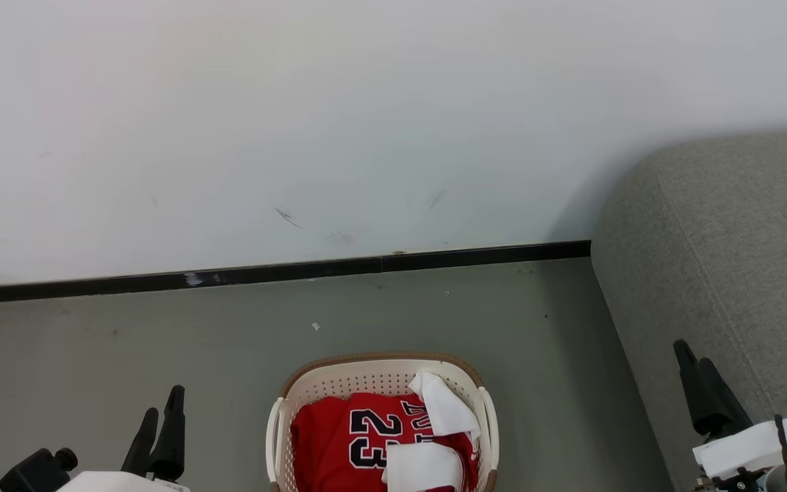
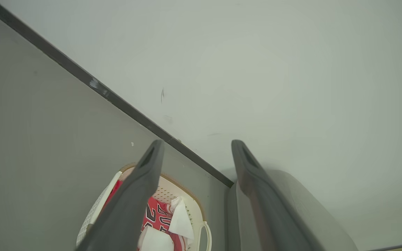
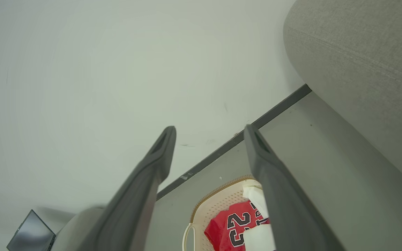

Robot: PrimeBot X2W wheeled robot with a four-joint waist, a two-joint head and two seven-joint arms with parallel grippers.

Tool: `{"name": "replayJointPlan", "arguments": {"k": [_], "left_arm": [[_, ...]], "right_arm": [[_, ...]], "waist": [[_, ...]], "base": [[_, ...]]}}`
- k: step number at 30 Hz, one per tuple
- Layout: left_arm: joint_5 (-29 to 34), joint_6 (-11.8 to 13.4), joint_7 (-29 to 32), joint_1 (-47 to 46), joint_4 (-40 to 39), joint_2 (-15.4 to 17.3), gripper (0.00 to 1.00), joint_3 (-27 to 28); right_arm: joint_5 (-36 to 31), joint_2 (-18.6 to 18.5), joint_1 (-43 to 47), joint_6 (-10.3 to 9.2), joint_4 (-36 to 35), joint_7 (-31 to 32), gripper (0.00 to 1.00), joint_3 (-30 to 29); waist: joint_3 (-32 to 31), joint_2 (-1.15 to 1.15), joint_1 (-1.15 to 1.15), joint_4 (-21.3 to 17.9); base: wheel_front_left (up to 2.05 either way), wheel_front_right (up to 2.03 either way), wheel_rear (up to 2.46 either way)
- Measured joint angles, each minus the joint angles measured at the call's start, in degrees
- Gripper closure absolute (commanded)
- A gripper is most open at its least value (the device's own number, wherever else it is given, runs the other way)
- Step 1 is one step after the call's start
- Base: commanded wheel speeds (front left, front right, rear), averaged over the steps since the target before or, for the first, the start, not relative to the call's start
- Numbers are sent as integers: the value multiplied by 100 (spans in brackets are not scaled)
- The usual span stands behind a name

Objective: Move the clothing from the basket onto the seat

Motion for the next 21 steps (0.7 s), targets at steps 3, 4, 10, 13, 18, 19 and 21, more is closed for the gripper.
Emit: {"name": "replayJointPlan", "arguments": {"k": [3,4,10,13,18,19,21], "left_arm": [[363,16,-74,0,-40,54,0,-46],[495,16,-79,0,-56,76,0,-70],[1256,18,-198,0,-167,145,0,-182],[1639,24,-275,0,-230,180,0,-236],[2260,67,-369,0,-324,238,0,-320],[2361,67,-388,0,-333,247,0,-333],[2558,68,-424,1,-354,246,0,-345]], "right_arm": [[-359,-2,1,0,-63,-75,0,26],[-474,-2,1,0,-93,-99,0,34],[-1150,-10,1,0,-210,-232,0,63],[-1478,-18,1,0,-245,-287,0,63],[-1981,-19,4,0,-235,-392,0,78],[-2093,-19,5,0,-230,-415,0,85],[-2265,-15,7,0,-212,-456,0,92]], "waist": [[13,0,-16,-1],[18,0,-21,-1],[51,0,-50,1],[65,0,-59,7],[86,0,-69,21],[90,0,-70,23],[99,0,-71,27]], "base": [[0,0,0],[0,0,0],[0,0,0],[0,0,0],[0,0,0],[0,0,0],[0,0,0]]}}
